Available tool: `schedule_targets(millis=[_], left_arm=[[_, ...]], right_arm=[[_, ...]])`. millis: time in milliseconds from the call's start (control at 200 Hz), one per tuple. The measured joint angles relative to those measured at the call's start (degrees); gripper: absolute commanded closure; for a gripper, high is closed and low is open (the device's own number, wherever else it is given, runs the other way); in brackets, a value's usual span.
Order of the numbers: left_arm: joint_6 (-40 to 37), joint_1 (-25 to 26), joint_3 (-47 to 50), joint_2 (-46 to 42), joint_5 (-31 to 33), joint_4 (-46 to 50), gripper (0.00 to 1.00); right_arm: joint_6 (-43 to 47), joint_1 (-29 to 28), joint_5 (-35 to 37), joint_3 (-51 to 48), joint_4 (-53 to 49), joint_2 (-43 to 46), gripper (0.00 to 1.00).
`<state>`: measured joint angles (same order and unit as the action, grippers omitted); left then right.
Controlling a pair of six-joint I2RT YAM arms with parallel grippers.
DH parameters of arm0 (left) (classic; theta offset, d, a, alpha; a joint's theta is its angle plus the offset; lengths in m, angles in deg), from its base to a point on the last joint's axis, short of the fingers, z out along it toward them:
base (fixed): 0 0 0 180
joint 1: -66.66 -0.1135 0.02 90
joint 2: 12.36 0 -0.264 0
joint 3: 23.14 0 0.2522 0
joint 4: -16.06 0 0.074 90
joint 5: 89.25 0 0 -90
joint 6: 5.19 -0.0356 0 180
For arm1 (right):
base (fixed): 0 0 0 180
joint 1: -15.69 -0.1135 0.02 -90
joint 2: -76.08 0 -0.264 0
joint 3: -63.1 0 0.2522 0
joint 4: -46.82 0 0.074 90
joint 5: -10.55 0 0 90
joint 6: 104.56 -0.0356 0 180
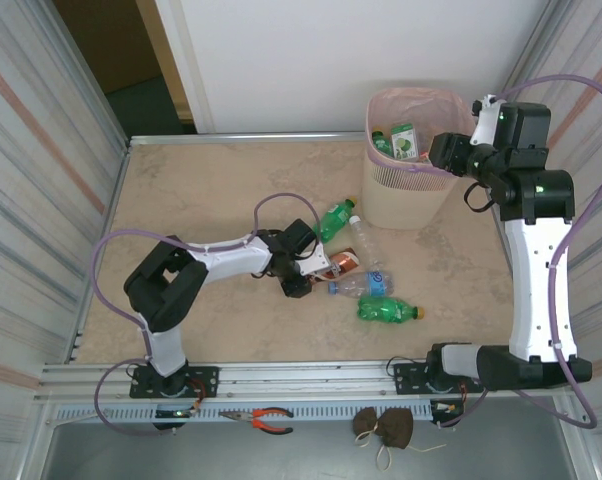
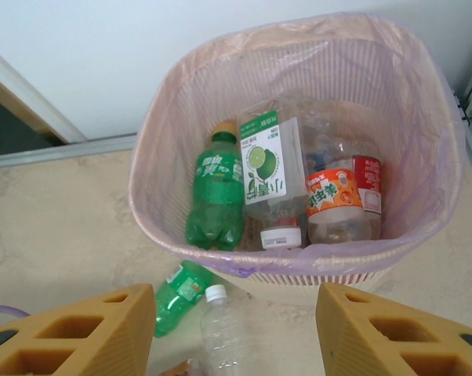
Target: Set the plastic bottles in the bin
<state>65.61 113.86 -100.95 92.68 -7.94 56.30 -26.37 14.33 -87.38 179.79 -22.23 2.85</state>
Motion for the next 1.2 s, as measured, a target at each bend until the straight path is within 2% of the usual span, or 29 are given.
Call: schedule_targets(millis=[150, 341, 591, 716, 947, 1052, 1202], left_arm=[[0.2, -1.3, 2.7, -1.9, -2.3, -2.4, 0.74], [1.1, -3.8, 6.7, -8.9, -5.7, -4.0, 0.76], [2.4, -5.9, 7.2, -19.4, -11.3, -8.3, 0.78], [3.3, -6.8, 7.2, -23.0, -15.5, -10.6, 0.79], [5.2, -7.9, 6.4, -26.8, -21.4, -13.3, 0.79], [6.0, -7.9, 4.5, -27.1, -23.2, -13.8, 0.79], [7.1, -7.9, 2.4, -27.1, -24.8, -14.9, 0.79]], right_arm=[[-0.1, 0.0, -0.9, 0.0, 0.0, 0.4, 0.46], [-2.1, 0.0, -3.9, -2.5, 1.3, 2.1, 0.46], [-8.7, 0.0, -13.9, -9.1, 6.1, 3.8, 0.43], [-12.9, -0.7, -19.0, -12.3, 9.5, 3.8, 0.38], [-16.8, -6.8, -24.4, -14.3, 14.4, 3.2, 0.26], [-17.7, -10.0, -25.2, -14.3, 16.1, 2.3, 0.20], [-17.8, -14.3, -25.0, -14.3, 17.1, 0.3, 0.17]])
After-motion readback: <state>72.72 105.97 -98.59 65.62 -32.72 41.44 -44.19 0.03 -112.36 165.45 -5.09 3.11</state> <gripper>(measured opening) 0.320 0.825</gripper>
